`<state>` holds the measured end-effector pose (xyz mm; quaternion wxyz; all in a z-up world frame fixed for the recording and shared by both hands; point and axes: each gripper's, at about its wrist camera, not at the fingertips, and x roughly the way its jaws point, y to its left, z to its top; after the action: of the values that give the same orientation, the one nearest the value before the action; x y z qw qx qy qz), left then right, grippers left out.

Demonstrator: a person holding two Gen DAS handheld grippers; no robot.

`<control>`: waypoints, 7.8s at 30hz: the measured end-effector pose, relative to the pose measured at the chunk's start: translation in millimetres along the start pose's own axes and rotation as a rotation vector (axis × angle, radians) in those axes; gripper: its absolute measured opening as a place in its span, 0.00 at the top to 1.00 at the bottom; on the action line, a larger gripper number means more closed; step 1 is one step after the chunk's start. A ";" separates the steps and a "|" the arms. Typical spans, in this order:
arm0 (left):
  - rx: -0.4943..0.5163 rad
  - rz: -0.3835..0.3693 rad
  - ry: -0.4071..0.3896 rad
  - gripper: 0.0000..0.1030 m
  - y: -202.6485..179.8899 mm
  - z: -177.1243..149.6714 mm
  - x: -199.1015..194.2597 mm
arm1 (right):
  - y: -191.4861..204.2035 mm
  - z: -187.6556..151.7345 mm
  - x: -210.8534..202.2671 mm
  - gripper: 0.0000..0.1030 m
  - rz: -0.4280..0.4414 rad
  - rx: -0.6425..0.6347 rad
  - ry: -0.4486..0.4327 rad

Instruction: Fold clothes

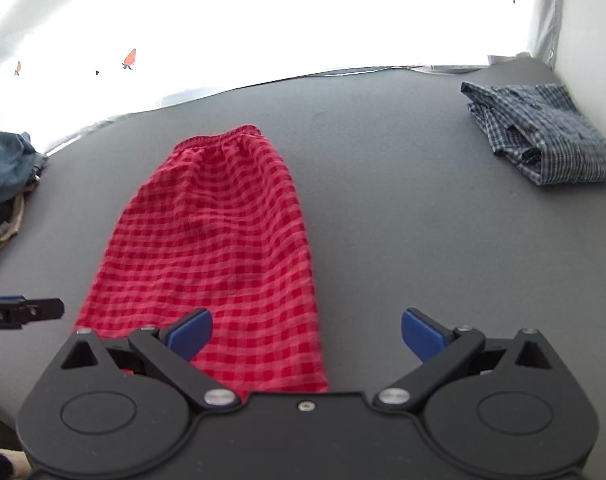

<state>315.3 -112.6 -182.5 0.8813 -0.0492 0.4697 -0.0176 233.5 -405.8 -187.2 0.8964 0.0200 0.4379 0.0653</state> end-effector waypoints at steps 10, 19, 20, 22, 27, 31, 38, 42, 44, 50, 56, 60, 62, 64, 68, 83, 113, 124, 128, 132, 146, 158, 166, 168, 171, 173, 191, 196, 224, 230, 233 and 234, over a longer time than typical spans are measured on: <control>0.111 0.009 -0.060 0.00 -17.9 89.7 76.9 | 26.2 70.7 76.6 0.01 -0.079 -0.194 -0.045; 0.150 -0.031 -0.036 0.00 -32.8 126.8 151.2 | 44.3 120.5 179.5 0.00 -0.088 -0.189 -0.039; 0.130 -0.038 -0.019 0.00 -30.7 127.7 157.7 | 44.2 121.6 186.5 0.00 -0.089 -0.192 -0.037; 0.128 -0.036 -0.023 0.00 -29.7 125.9 164.2 | 42.5 122.5 198.6 0.00 -0.110 -0.208 -0.028; 0.180 -0.008 -0.059 0.00 -33.5 120.2 167.4 | 16.4 132.2 198.3 0.00 -0.108 -0.137 -0.014; 0.111 -0.037 -0.025 0.00 -25.5 126.2 161.6 | -3.4 134.4 184.4 0.00 -0.099 -0.109 -0.007; 0.026 -0.091 -0.050 0.00 -4.4 102.1 100.7 | -11.8 105.4 127.3 0.00 -0.012 -0.046 -0.008; 0.027 -0.078 -0.037 0.00 2.8 62.1 62.3 | -10.9 63.9 93.7 0.00 0.031 0.000 0.015; 0.014 -0.089 -0.011 0.00 9.0 35.9 44.7 | -10.2 41.9 81.1 0.00 0.036 0.007 0.033; -0.032 -0.122 0.070 0.00 23.0 -33.4 16.5 | -6.5 -16.6 52.7 0.00 0.052 0.045 0.099; -0.038 -0.167 0.127 0.00 21.4 -70.9 3.9 | 0.3 -51.8 36.6 0.00 0.030 0.053 0.159; -0.053 -0.244 0.129 0.01 18.2 -87.1 -5.8 | 3.3 -66.6 23.8 0.00 0.025 0.075 0.182; -0.062 -0.287 0.127 0.02 16.5 -92.6 -8.0 | 3.8 -71.2 18.7 0.01 0.027 0.079 0.190; -0.064 -0.312 0.130 0.05 13.4 -96.4 -8.1 | 3.7 -73.4 15.5 0.03 0.029 0.085 0.197; -0.071 -0.343 0.136 0.29 7.3 -100.6 -5.8 | 6.2 -74.9 8.5 0.22 0.060 0.072 0.189; -0.223 -0.411 0.122 0.92 15.1 -78.7 -21.2 | -1.2 -54.2 -22.7 0.95 0.286 0.179 0.122; -0.479 -0.328 0.024 0.39 57.7 171.0 95.7 | -31.4 204.3 118.6 0.67 0.270 0.423 -0.012; -0.203 -0.265 -0.030 0.19 48.0 134.1 74.3 | 2.5 171.8 117.8 0.55 0.082 -0.032 -0.041; -0.178 -0.258 0.002 0.20 31.7 117.7 76.9 | 19.7 165.6 132.1 0.60 0.102 -0.107 -0.031; -0.148 -0.214 -0.022 0.19 24.0 116.8 75.9 | 24.3 179.0 153.0 0.70 0.101 -0.099 -0.048; -0.007 -0.074 -0.071 0.19 -4.7 129.6 116.3 | -25.6 186.0 154.9 0.58 -0.053 0.054 -0.062; -0.130 0.076 -0.007 0.41 33.2 128.6 139.7 | -35.6 154.8 140.3 0.32 0.047 0.139 -0.025; -0.115 -0.094 -0.012 0.32 8.0 113.0 118.2 | -31.6 165.5 176.3 0.22 0.221 0.189 -0.010; -0.064 -0.084 -0.006 0.32 -2.6 110.7 122.6 | -30.2 169.2 189.1 0.22 0.262 0.211 0.000; -0.044 -0.099 0.002 0.32 -11.1 110.2 130.1 | -20.5 174.8 201.6 0.26 0.339 0.187 0.012; -0.056 -0.134 0.005 0.27 -11.2 112.2 136.5 | -10.1 176.6 206.0 0.33 0.394 0.136 0.029; -0.186 -0.427 0.004 0.83 9.6 93.8 142.9 | 53.9 158.2 176.1 0.94 0.269 0.073 0.009; -0.272 -0.535 -0.052 0.87 18.4 81.4 112.3 | 81.2 148.1 133.3 0.94 0.165 -0.017 -0.054; -0.134 -0.595 -0.297 0.86 -378.6 52.9 20.4 | -255.8 136.2 -45.5 0.93 -0.015 -0.019 -0.382; -0.014 -0.488 -0.372 0.86 -459.7 78.9 20.6 | -324.0 160.3 -31.4 0.93 0.007 -0.042 -0.377; 0.018 -0.427 -0.401 0.85 -487.4 94.7 33.9 | -347.7 179.0 -14.9 0.93 0.031 -0.048 -0.388; 0.032 -0.405 -0.407 0.85 -495.9 100.2 40.3 | -352.6 185.9 -6.7 0.93 0.026 -0.064 -0.385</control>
<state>428.4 -601.9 -109.1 0.9366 -0.1308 0.2636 -0.1902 410.9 -752.0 -100.4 0.9629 0.0094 0.2557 0.0856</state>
